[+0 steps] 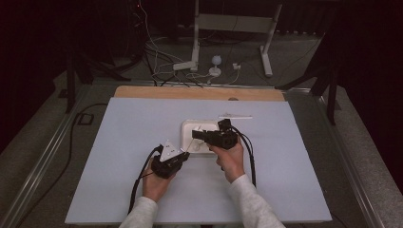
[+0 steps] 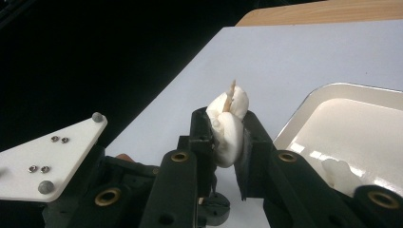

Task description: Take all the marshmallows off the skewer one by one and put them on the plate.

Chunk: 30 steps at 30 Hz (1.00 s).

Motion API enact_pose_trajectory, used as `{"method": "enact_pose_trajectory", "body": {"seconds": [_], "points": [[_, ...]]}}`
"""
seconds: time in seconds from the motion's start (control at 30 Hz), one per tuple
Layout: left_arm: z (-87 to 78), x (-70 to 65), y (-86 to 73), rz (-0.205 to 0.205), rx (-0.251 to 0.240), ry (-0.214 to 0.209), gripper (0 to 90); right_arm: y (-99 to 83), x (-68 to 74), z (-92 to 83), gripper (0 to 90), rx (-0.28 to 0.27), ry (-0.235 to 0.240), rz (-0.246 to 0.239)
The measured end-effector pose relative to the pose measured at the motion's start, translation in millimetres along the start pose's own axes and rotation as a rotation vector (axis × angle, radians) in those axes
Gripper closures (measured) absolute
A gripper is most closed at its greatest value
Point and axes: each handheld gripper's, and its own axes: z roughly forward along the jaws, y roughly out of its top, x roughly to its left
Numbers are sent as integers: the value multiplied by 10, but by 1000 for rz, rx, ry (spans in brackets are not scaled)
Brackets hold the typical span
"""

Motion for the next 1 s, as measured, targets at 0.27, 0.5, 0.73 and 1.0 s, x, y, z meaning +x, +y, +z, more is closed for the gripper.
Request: {"method": "enact_pose_trajectory", "body": {"seconds": [0.27, 0.5, 0.73, 1.0], "points": [[23, -7, -96, 71, 73, 65, 900, 174, -70, -258, 811, -136, 9, 45], [-18, 10, -37, 19, 29, 46, 900, 329, -44, -444, 805, -102, -61, -49], [-38, 67, -36, -20, 17, 30, 900, 287, -159, -384, 795, -81, -87, -36], [-67, 117, -28, -68, -11, 11, 900, 209, -254, -285, 782, -42, -138, -49]]}}
